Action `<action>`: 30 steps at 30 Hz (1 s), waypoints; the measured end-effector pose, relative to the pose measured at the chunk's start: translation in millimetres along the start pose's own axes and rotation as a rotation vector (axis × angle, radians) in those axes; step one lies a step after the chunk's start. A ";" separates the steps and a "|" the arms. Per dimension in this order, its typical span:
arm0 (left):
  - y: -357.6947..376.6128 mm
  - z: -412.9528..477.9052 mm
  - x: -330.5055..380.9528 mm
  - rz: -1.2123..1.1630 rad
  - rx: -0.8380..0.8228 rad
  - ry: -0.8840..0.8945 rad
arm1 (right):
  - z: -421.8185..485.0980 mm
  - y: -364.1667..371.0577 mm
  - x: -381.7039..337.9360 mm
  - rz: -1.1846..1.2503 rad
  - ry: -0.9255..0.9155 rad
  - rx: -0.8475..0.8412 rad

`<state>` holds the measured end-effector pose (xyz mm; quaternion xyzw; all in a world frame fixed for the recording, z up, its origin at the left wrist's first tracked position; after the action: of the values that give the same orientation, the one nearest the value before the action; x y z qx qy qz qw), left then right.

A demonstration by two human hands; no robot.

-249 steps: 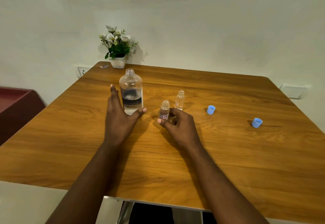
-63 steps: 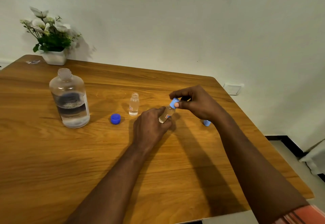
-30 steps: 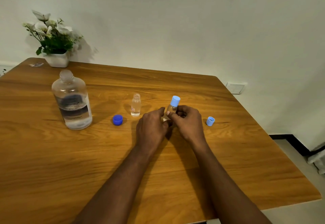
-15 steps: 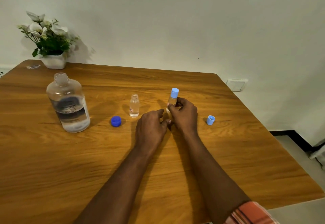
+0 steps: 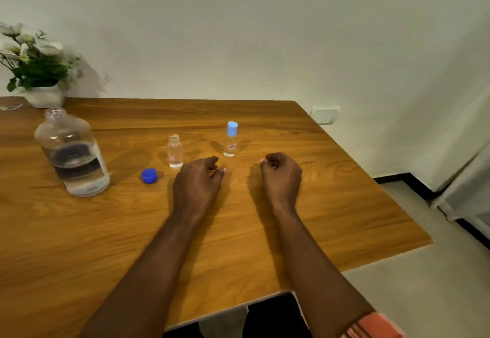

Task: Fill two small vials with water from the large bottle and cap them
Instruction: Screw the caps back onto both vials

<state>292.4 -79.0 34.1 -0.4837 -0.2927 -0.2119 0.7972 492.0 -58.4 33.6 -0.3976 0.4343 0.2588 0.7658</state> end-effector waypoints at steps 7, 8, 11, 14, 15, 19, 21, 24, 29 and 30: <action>-12.0 -23.9 7.2 0.021 0.013 -0.024 | 17.7 -32.1 24.8 -0.235 0.129 0.089; -13.1 -26.2 7.5 0.024 0.011 -0.029 | 18.8 -30.1 24.4 -0.262 0.114 0.075; -16.0 -32.6 6.6 0.037 0.012 -0.048 | 19.3 -26.0 22.6 -0.310 0.082 0.055; -18.2 -35.9 4.4 0.036 0.015 -0.073 | 19.7 -24.8 22.7 -0.329 0.072 0.050; -18.7 -36.6 3.6 0.034 0.016 -0.081 | 20.0 -24.4 22.7 -0.327 0.068 0.046; -21.1 -39.1 0.9 0.019 0.045 -0.124 | 20.6 -24.7 20.8 -0.326 0.044 0.024; -25.3 -40.1 -3.0 -0.003 0.097 -0.173 | 20.3 -25.9 20.6 -0.315 0.043 0.015; -32.1 -40.3 -9.9 -0.075 0.172 -0.265 | 16.5 -26.2 20.2 -0.320 0.023 -0.012; -36.0 -33.9 -19.4 -0.156 0.202 -0.322 | -4.2 -15.4 10.6 -0.284 -0.038 -0.060; -37.0 -32.8 -21.7 -0.161 0.217 -0.333 | -9.3 -10.1 7.3 -0.280 -0.054 -0.079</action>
<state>262.0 -123.5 31.7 -0.3986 -0.4793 -0.1594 0.7655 498.8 -71.3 28.3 -0.4767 0.3434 0.1769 0.7896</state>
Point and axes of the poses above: each hand's wrist, its own z-axis towards the middle knuckle, its own y-axis out of the palm, x = y × z, the point moved 6 cm from there along z, towards the middle knuckle, and after that the axes turned 3 degrees about z, right-handed, at the moved point
